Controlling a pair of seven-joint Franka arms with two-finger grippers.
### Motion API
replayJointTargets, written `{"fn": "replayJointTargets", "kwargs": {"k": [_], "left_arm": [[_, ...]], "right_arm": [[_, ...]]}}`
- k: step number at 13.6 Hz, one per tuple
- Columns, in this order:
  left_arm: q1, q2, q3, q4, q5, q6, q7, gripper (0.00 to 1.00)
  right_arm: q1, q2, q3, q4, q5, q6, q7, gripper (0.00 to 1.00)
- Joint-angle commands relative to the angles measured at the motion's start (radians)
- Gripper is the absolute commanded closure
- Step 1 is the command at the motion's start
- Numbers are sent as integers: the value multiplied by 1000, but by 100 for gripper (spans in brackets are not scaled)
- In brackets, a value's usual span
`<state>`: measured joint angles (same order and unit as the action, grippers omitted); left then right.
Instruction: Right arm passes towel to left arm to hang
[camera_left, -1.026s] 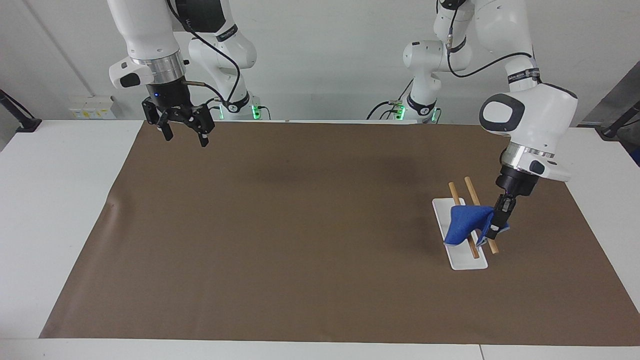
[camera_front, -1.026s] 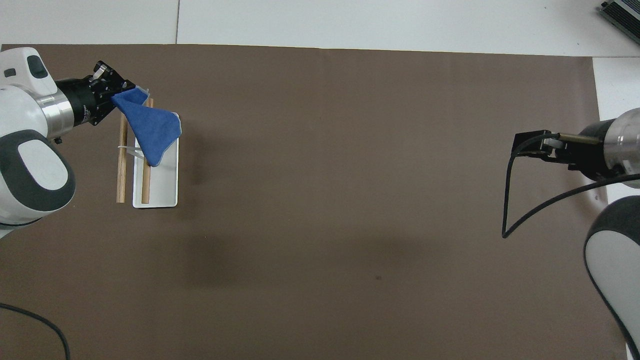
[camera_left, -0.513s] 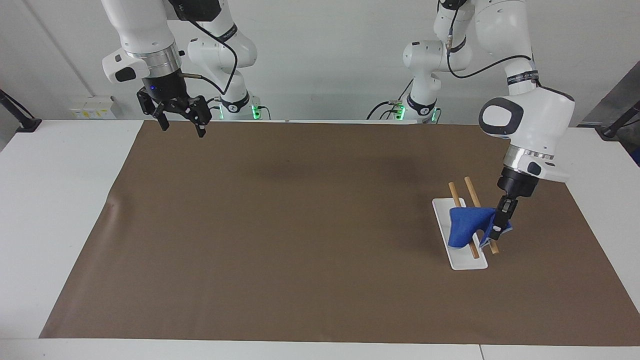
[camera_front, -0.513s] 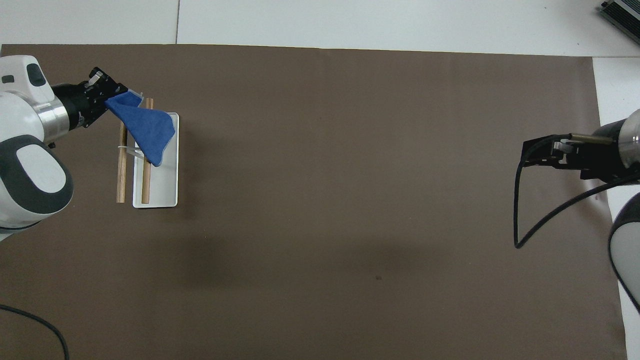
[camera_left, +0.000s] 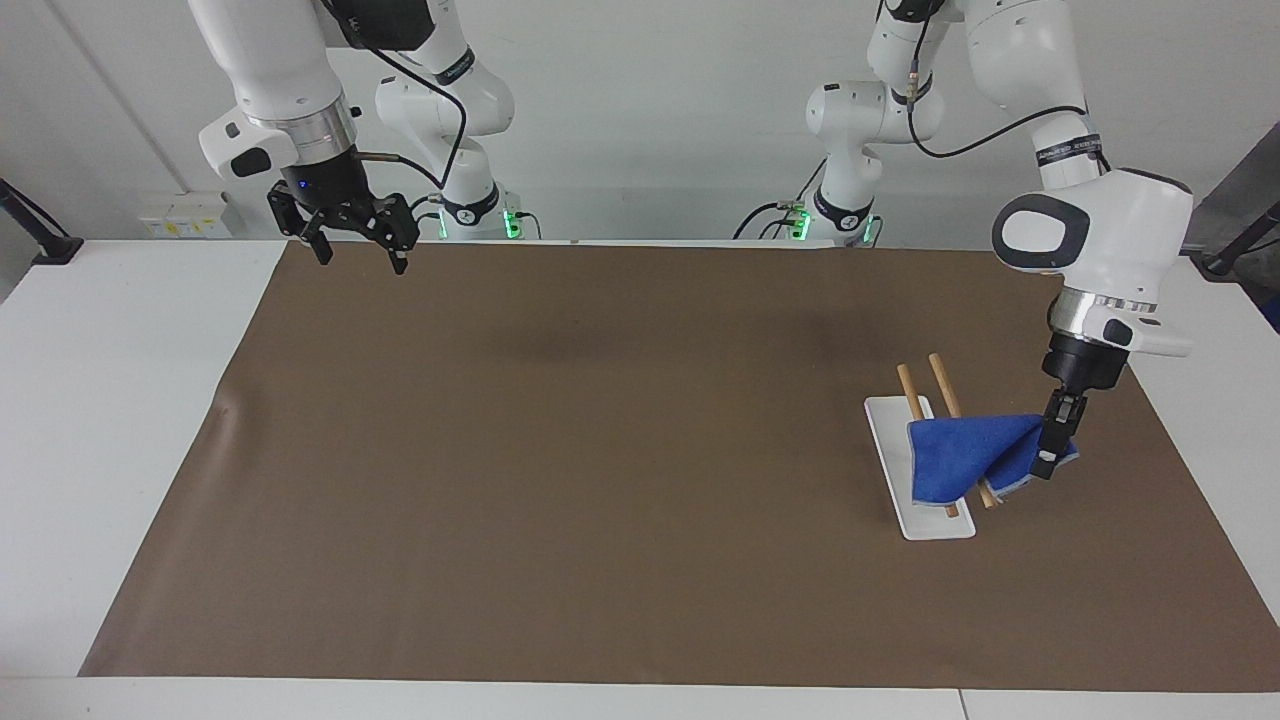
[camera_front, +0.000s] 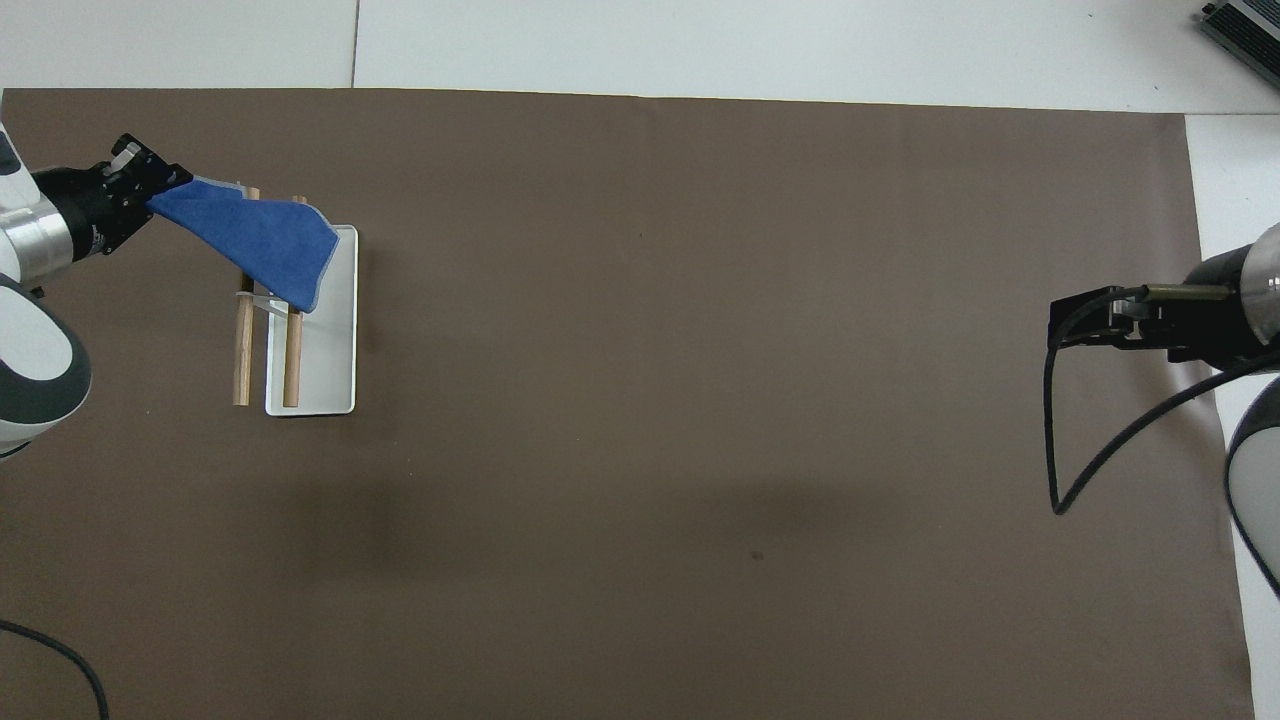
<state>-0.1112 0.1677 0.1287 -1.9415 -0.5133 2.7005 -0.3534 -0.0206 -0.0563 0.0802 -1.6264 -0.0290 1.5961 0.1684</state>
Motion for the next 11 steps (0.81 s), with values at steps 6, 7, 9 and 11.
{"fn": "replayJointTargets", "kwargs": {"k": [6, 7, 9, 11], "left_arm": [[-1, 15, 6, 52, 9, -8, 14, 100], [-1, 15, 6, 49, 10, -8, 16, 100], [-1, 13, 8, 47, 10, -8, 16, 100], [1, 12, 9, 36, 10, -10, 19, 100]], "right_arm": [[-45, -17, 0, -6, 18, -13, -99, 0], [-36, -17, -2, -7, 20, -13, -95, 0], [-30, -17, -2, -6, 20, -10, -93, 0], [-18, -17, -22, -4, 20, -7, -95, 0]]}}
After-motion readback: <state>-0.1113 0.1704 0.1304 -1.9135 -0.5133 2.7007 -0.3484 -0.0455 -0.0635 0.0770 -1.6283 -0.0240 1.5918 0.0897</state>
